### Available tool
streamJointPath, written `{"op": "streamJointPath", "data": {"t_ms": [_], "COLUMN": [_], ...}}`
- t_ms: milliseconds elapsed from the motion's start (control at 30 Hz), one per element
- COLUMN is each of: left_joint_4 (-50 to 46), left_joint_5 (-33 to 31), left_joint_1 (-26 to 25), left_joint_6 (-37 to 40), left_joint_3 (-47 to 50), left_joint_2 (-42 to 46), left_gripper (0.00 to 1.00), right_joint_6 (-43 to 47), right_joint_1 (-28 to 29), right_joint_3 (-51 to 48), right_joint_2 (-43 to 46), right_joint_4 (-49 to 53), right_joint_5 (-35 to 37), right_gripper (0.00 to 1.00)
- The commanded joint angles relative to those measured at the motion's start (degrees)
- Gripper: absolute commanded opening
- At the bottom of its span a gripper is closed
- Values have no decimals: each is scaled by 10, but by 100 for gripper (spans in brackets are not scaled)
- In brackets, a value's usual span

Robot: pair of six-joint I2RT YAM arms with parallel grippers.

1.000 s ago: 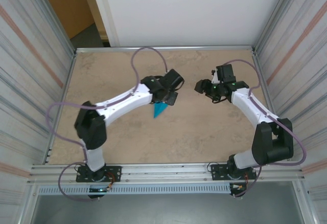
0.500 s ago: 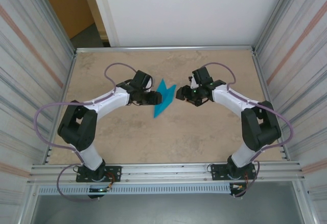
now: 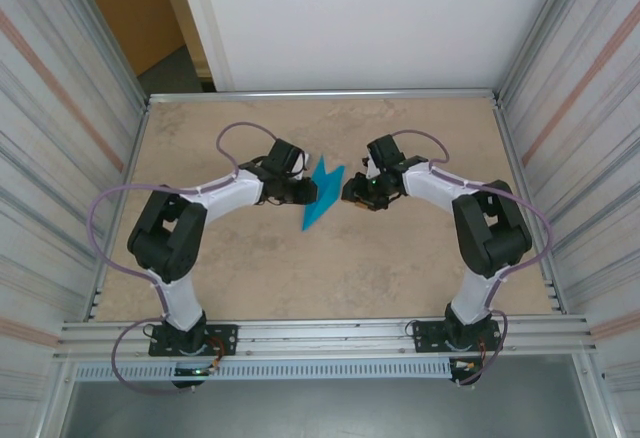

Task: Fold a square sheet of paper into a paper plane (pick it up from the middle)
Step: Move the paper to the center of the table.

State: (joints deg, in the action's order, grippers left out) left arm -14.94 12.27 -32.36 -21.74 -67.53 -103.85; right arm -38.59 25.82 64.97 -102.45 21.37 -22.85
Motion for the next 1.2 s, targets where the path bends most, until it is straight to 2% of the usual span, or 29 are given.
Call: {"op": "streamJointPath", "data": {"t_ms": [0,233,367,567,767,1167], "left_joint_4": [4,-13,-44,-64,-73,-75], "left_joint_5": [-12,-43,-92,-144,-186,-204], "left_joint_1": [-3,-14,-34,-65,-92,-130], "left_joint_6": [33,70,105,145,173,193], "left_joint_3": [-22,-43,-67,-89,-106,-134], "left_joint_2": [-9,-10,-3,-1,-11,-45], "left_gripper": [22,12,12,12,12,12], "right_joint_6": [-8,-17,-21,-27,-49,-55], "right_joint_1": [5,8,8,5,-17,-45], "right_joint_3": [23,56,77,98,69,32], "right_joint_2": [-26,-84,-114,-143,-139,-130], "right_joint_4": [-5,-24,-35,-64,-129,-157], "right_joint_5": [-15,-30,-37,-53,-87,-103], "right_gripper": [36,16,12,11,11,12]}}
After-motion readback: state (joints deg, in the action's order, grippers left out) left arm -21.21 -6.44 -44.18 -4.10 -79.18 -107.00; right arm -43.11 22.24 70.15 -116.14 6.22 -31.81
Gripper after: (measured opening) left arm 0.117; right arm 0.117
